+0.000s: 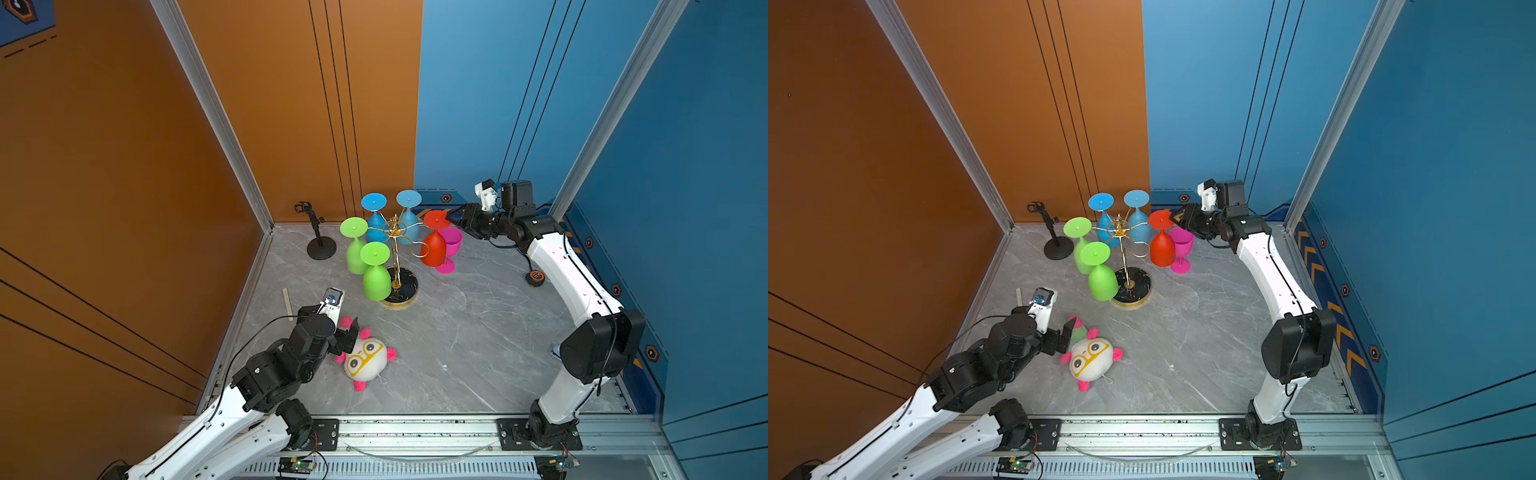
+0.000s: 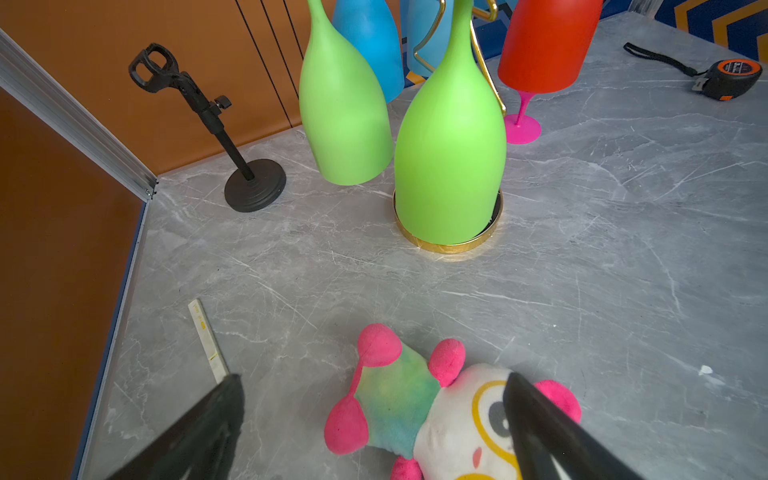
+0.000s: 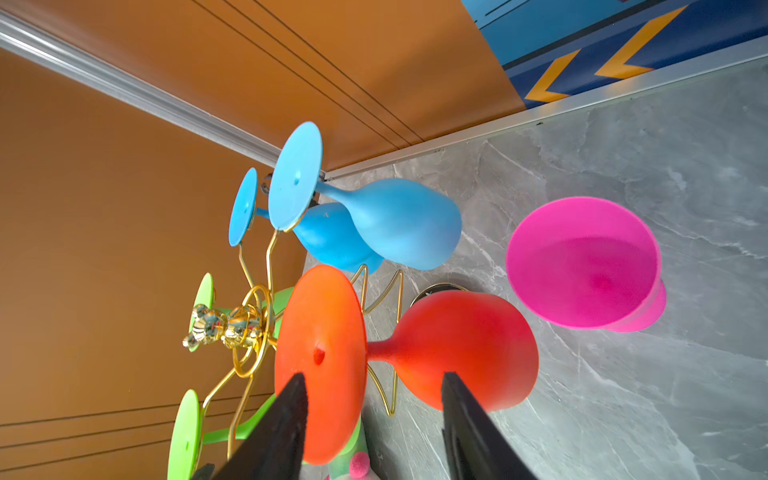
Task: Take the wine glass off the wine glass rack
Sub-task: 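Reach the right gripper to the red glass foot on the rack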
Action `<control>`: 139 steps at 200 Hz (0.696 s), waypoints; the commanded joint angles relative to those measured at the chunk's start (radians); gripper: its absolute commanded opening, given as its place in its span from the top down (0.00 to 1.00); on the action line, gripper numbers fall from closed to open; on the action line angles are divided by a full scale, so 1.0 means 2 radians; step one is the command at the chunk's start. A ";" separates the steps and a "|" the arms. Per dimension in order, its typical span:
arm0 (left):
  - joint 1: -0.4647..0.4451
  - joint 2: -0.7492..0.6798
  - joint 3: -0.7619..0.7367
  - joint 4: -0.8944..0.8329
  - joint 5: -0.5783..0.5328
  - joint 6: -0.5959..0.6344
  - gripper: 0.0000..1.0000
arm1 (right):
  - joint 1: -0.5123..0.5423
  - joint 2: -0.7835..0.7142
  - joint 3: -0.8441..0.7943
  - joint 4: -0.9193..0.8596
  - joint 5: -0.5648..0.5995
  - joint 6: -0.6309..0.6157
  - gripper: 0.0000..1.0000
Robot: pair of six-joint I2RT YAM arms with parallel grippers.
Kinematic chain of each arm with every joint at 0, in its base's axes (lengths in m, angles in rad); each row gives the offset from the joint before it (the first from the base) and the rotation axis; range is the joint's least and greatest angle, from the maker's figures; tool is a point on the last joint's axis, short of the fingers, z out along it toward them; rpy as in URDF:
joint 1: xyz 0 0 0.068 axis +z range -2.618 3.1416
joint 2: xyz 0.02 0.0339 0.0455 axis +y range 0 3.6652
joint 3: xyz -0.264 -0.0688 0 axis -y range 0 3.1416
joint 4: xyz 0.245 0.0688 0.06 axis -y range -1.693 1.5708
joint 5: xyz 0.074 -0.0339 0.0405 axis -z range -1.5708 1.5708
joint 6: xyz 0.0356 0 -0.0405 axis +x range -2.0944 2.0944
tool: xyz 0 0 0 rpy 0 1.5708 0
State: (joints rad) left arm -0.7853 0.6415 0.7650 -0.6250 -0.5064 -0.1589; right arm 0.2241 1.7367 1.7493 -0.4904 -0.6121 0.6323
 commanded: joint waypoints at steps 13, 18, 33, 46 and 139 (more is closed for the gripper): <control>0.006 -0.003 0.006 -0.005 0.011 -0.009 0.02 | 0.002 -0.017 -0.017 0.044 -0.024 0.025 0.56; 0.007 -0.003 0.006 -0.005 0.011 -0.009 0.03 | 0.002 -0.017 -0.018 0.047 -0.027 0.027 0.57; 0.006 -0.004 0.006 -0.005 0.012 -0.010 0.03 | 0.002 -0.016 -0.026 0.060 -0.032 0.035 0.59; 0.006 -0.005 0.005 -0.004 0.012 -0.010 0.03 | 0.003 -0.016 -0.031 0.072 -0.037 0.044 0.62; 0.007 -0.007 0.003 -0.003 0.013 -0.010 0.02 | 0.008 -0.020 -0.047 0.107 -0.053 0.073 0.87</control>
State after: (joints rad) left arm -0.7834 0.6338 0.7650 -0.6250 -0.4919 -0.1665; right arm 0.2325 1.7355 1.6688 -0.3183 -0.6960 0.7620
